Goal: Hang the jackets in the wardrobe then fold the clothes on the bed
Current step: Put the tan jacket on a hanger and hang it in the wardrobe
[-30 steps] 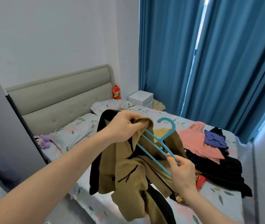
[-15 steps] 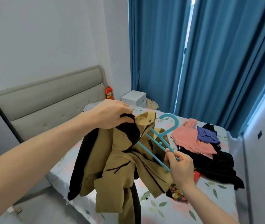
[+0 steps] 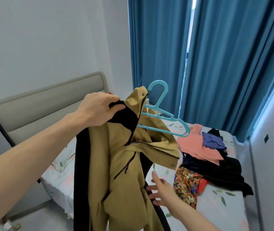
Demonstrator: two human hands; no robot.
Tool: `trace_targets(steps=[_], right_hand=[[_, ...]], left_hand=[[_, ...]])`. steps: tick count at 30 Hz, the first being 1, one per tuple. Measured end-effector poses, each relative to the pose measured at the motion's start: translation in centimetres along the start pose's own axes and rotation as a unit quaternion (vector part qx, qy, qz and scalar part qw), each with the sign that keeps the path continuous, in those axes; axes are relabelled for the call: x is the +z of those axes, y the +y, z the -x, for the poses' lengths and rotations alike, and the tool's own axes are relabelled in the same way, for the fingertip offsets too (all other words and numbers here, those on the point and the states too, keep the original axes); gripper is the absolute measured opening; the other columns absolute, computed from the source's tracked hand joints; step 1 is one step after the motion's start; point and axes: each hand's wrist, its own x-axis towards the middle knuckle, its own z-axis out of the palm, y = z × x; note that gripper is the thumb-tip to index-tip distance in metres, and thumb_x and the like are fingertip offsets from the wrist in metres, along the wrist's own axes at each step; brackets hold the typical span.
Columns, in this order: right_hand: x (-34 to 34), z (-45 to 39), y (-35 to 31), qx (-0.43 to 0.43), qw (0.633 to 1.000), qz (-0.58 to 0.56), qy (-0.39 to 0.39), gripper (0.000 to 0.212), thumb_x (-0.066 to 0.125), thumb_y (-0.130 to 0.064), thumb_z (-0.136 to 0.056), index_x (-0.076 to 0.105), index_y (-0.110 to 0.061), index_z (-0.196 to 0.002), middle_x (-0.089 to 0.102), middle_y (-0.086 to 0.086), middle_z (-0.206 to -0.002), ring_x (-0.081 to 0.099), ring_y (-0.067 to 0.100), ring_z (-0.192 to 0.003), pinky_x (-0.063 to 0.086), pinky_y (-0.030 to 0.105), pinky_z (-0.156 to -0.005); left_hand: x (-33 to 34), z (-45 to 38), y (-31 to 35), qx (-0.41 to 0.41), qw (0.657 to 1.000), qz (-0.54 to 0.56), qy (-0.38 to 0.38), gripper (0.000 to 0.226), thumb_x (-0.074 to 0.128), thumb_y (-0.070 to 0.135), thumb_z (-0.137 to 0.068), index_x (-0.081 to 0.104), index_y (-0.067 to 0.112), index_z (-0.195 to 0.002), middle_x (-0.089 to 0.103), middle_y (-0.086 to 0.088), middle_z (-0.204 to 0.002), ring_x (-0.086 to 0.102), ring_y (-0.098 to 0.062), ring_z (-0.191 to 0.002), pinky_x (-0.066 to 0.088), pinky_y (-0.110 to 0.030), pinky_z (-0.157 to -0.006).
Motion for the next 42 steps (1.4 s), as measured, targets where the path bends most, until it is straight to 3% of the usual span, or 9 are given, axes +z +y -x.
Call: trace_targets(steps=[2, 4, 8, 12, 19, 26, 34, 39, 42], right_hand=[[-0.4, -2.0, -0.9, -0.008, 0.998, -0.056, 0.015, 0.078, 0.050, -0.076, -0.088, 0.042, -0.023, -0.145, 0.060, 0.002, -0.138, 0.067, 0.022, -0.109, 0.060, 0.040, -0.089], [-0.8, -2.8, -2.9, -0.049, 0.991, -0.120, 0.016, 0.078, 0.047, -0.073, -0.092, 0.038, -0.024, -0.152, 0.054, 0.001, -0.148, 0.059, 0.023, -0.124, 0.053, 0.045, -0.104], [-0.1, -3.0, -7.4, -0.101, 0.975, -0.196, -0.037, 0.046, 0.053, -0.053, -0.101, 0.063, -0.016, -0.127, 0.075, -0.001, -0.120, 0.066, 0.021, -0.119, 0.054, 0.038, -0.094], [-0.4, -3.4, -10.3, -0.157, 0.953, -0.248, 0.070, 0.024, 0.044, -0.020, -0.109, 0.063, -0.006, -0.118, 0.075, 0.012, -0.114, 0.069, 0.025, -0.108, 0.056, 0.039, -0.086], [-3.0, -2.1, -12.5, -0.270, 0.916, -0.233, 0.182, 0.031, 0.050, -0.029, -0.106, 0.064, -0.007, -0.123, 0.070, 0.009, -0.119, 0.066, 0.024, -0.113, 0.057, 0.037, -0.088], [-6.0, -0.8, -15.3, -0.351, 0.871, -0.228, 0.255, 0.029, 0.056, -0.033, -0.101, 0.072, -0.021, -0.080, 0.069, -0.004, -0.091, 0.062, 0.016, -0.091, 0.050, 0.042, -0.091], [-6.9, 2.1, -18.8, -0.431, 0.865, -0.188, 0.175, 0.030, 0.048, -0.020, -0.109, 0.070, -0.014, -0.090, 0.068, -0.004, -0.081, 0.061, 0.013, -0.079, 0.052, 0.033, -0.081], [-4.1, 6.3, -22.3, -0.471, 0.863, -0.168, 0.070, 0.026, 0.048, -0.021, -0.109, 0.070, -0.016, -0.095, 0.067, 0.004, -0.087, 0.062, 0.021, -0.085, 0.052, 0.043, -0.086], [-2.1, 9.2, -21.7, -0.525, 0.851, 0.004, -0.010, 0.022, 0.051, -0.019, -0.106, 0.067, -0.012, -0.093, 0.064, 0.005, -0.085, 0.061, 0.021, -0.082, 0.052, 0.045, -0.083]], left_hand=[[-0.7, -0.2, 0.1, -0.006, 1.000, 0.007, 0.005, 0.045, 0.052, 0.050, -0.102, 0.036, 0.034, -0.063, 0.051, 0.012, -0.061, 0.049, -0.016, -0.063, 0.039, -0.032, -0.057], [-1.2, -0.4, 0.2, -0.012, 1.000, 0.019, 0.005, 0.046, 0.054, 0.048, -0.102, 0.036, 0.035, -0.062, 0.050, 0.013, -0.059, 0.049, -0.013, -0.060, 0.034, -0.030, -0.056], [-1.7, -0.7, 0.7, -0.019, 0.999, 0.028, -0.006, 0.045, 0.053, 0.050, -0.102, 0.041, 0.034, -0.062, 0.051, 0.011, -0.057, 0.051, -0.007, -0.059, 0.031, -0.028, -0.054], [-2.0, -0.1, 0.2, -0.039, 0.999, 0.024, -0.009, 0.043, 0.051, 0.052, -0.101, 0.046, 0.033, -0.064, 0.052, 0.010, -0.057, 0.051, -0.009, -0.059, 0.030, -0.029, -0.054], [-1.2, 2.3, -2.3, -0.134, 0.988, 0.072, -0.008, 0.039, 0.055, 0.049, -0.100, 0.056, 0.045, -0.060, 0.059, 0.015, -0.056, 0.055, -0.009, -0.060, 0.037, -0.031, -0.058], [-0.2, 4.2, -3.6, -0.130, 0.988, 0.054, -0.064, 0.043, 0.052, 0.051, -0.100, 0.064, 0.022, -0.072, 0.057, 0.004, -0.054, 0.053, -0.012, -0.056, 0.042, -0.034, -0.057], [1.3, 5.0, -2.4, -0.065, 0.983, -0.003, -0.171, 0.048, 0.047, 0.055, -0.101, 0.061, 0.018, -0.073, 0.054, 0.006, -0.061, 0.048, -0.010, -0.057, 0.032, -0.032, -0.054], [3.1, 4.9, -1.5, -0.140, 0.978, 0.044, -0.146, 0.044, 0.049, 0.049, -0.103, 0.068, 0.020, -0.077, 0.058, 0.006, -0.061, 0.054, -0.014, -0.059, 0.038, -0.033, -0.054], [4.2, 5.2, -1.8, -0.210, 0.963, 0.140, -0.090, 0.044, 0.050, 0.047, -0.104, 0.069, 0.019, -0.076, 0.063, 0.004, -0.065, 0.058, -0.016, -0.062, 0.047, -0.041, -0.061]])
